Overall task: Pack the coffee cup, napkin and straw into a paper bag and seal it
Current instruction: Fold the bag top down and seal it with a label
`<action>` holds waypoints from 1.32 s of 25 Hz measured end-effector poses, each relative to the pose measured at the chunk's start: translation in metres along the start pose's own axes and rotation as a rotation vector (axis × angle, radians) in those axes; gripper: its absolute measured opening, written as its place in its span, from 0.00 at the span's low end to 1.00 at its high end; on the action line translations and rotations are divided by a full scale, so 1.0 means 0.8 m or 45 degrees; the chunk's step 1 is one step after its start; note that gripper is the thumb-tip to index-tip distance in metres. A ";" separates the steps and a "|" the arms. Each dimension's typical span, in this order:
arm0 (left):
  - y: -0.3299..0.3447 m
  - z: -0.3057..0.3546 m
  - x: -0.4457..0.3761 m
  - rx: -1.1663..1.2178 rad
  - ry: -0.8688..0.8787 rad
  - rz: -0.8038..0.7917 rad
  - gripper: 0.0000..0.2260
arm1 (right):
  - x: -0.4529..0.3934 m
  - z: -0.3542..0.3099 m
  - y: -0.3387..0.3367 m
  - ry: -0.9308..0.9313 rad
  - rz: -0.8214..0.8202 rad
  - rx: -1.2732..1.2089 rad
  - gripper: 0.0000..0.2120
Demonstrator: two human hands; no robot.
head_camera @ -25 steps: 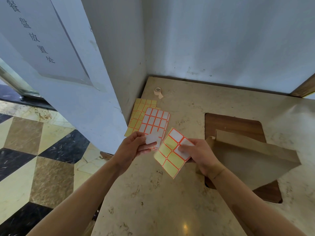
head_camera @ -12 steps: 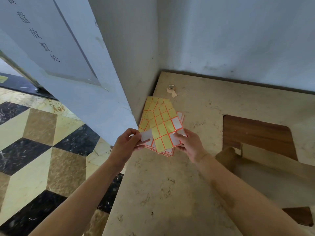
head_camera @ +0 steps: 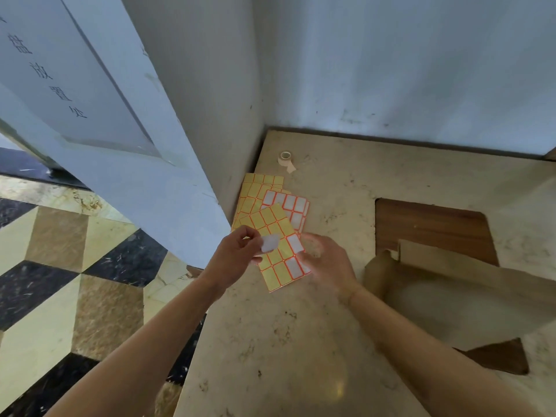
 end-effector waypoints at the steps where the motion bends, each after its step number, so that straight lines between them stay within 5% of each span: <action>1: 0.010 0.009 0.003 -0.044 0.024 -0.041 0.05 | 0.011 -0.011 -0.012 -0.027 -0.013 -0.120 0.18; 4: 0.039 0.043 0.020 -0.134 0.138 -0.151 0.05 | 0.052 -0.037 -0.046 -0.116 -0.099 -0.319 0.18; 9: 0.092 0.104 0.053 -0.285 0.391 -0.322 0.03 | 0.125 -0.048 -0.126 -0.171 0.129 -0.271 0.17; 15: 0.176 0.185 0.062 -0.461 0.648 -0.390 0.04 | 0.196 -0.015 -0.251 -0.227 0.478 0.330 0.13; 21: 0.261 0.217 0.036 -0.585 0.649 -0.372 0.04 | 0.216 0.071 -0.281 -0.209 0.291 0.835 0.18; 27: 0.307 0.222 0.001 -0.715 0.630 -0.357 0.04 | 0.207 0.088 -0.277 -0.412 0.260 0.856 0.16; 33: 0.349 0.228 -0.003 -1.250 0.851 -0.420 0.03 | 0.229 0.091 -0.261 -0.635 0.291 0.891 0.11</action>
Point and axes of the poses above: each hand's wrist, its own x-axis away from the middle knuckle, its own y-axis out of the palm, z = x × y, the point moved 8 cm from there along -x, towards the middle knuckle, and after that the axes turned 5 degrees about -z, right-handed, at the moved point
